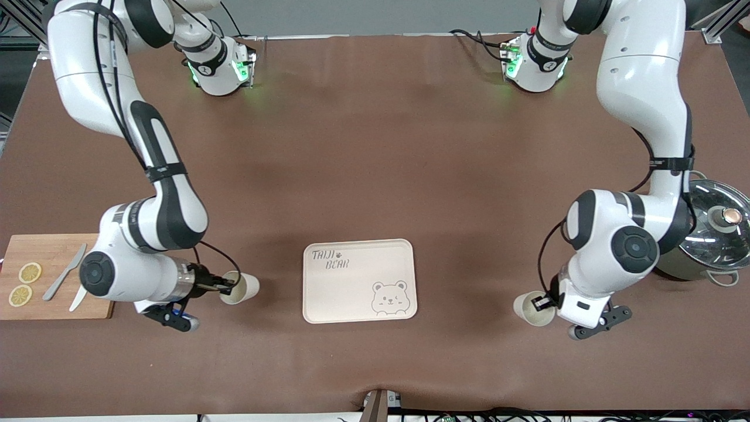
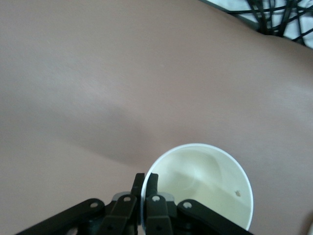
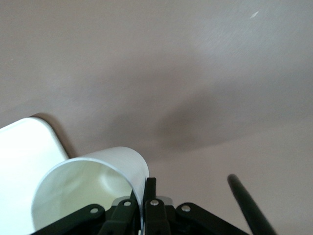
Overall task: Place white IKEA cup upright on tray with both arms
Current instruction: 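Lift and carry both cups toward the white tray with both grippers, then set both cups upright on the tray and open both grippers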
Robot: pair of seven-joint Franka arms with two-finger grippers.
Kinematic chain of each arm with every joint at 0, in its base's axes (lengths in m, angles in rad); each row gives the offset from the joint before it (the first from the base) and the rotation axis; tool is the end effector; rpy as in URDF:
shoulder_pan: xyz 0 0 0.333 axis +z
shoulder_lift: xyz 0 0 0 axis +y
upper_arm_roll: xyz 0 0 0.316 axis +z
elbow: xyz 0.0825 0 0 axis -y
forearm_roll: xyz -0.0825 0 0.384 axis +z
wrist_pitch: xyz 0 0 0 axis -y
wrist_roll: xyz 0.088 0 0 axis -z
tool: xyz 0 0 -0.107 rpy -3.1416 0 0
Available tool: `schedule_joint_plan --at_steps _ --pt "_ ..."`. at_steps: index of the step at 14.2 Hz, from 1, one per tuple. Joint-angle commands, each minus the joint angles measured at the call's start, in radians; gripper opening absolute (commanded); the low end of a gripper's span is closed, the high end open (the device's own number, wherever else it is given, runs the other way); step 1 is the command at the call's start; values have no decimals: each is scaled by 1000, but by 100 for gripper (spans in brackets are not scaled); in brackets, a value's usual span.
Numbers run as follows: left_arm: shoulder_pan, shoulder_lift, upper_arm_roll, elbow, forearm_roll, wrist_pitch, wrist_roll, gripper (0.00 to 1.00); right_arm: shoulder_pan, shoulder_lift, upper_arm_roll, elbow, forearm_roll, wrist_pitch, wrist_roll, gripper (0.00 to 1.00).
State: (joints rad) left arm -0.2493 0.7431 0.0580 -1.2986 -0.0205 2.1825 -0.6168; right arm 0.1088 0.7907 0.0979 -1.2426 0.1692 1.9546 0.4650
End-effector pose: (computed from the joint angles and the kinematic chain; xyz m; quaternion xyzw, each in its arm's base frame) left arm 0.7402 -0.1552 0.3162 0.9757 0.2070 0.0692 0.0185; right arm 0.7287 0.1454 0.2890 -0.9774 0.1750 0.0724 0.0936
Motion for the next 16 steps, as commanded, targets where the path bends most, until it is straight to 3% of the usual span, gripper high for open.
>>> schedule_joint_plan --at_steps 1,7,13,16 --pt "-59 -4 20 27 -3 -18 -130 0 95 -18 -10 -3 15 -7 177 0" --pt "-221 18 98 33 -3 -6 -374 0 267 4 -26 15 -20 112 437 0" --pt "-350 59 137 58 -3 6 -563 0 322 27 -26 -8 -210 191 572 0" --pt "-419 84 160 61 2 26 -658 0 321 28 -26 -35 -224 227 583 0"
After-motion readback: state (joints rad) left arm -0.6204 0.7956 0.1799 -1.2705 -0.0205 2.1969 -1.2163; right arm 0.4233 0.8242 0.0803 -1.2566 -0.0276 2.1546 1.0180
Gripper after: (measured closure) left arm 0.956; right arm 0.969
